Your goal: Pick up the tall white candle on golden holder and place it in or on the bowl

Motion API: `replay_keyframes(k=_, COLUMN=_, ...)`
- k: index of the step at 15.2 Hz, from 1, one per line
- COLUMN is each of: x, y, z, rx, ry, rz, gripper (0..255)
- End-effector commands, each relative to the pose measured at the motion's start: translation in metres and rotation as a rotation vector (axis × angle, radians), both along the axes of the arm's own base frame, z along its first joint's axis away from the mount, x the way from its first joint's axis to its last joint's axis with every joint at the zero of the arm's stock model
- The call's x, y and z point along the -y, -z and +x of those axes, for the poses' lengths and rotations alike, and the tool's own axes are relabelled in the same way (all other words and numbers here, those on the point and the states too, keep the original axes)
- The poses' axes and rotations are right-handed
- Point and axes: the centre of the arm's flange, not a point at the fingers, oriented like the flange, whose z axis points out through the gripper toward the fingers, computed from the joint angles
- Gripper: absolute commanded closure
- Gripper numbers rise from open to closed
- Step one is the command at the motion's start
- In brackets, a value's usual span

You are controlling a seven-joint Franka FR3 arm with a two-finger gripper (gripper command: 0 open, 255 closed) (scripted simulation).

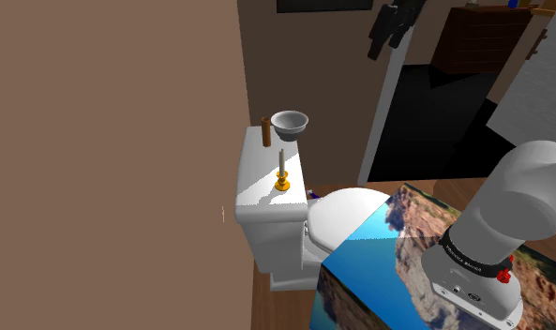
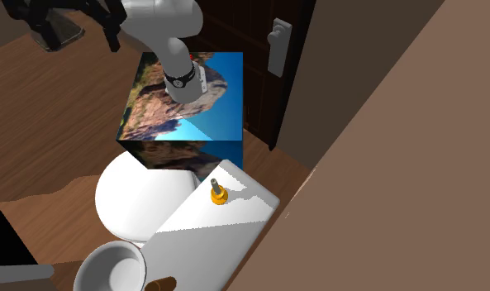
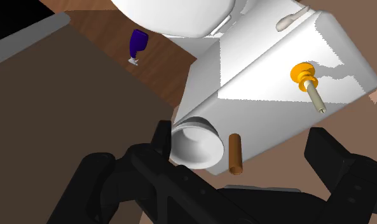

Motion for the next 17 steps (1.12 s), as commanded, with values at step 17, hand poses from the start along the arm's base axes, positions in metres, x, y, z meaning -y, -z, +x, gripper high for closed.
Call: replay_keyframes(k=17, x=-0.082, y=0.179, z=0.055, rx=0.092, ry=-0.143, rz=0.054, gripper=0)
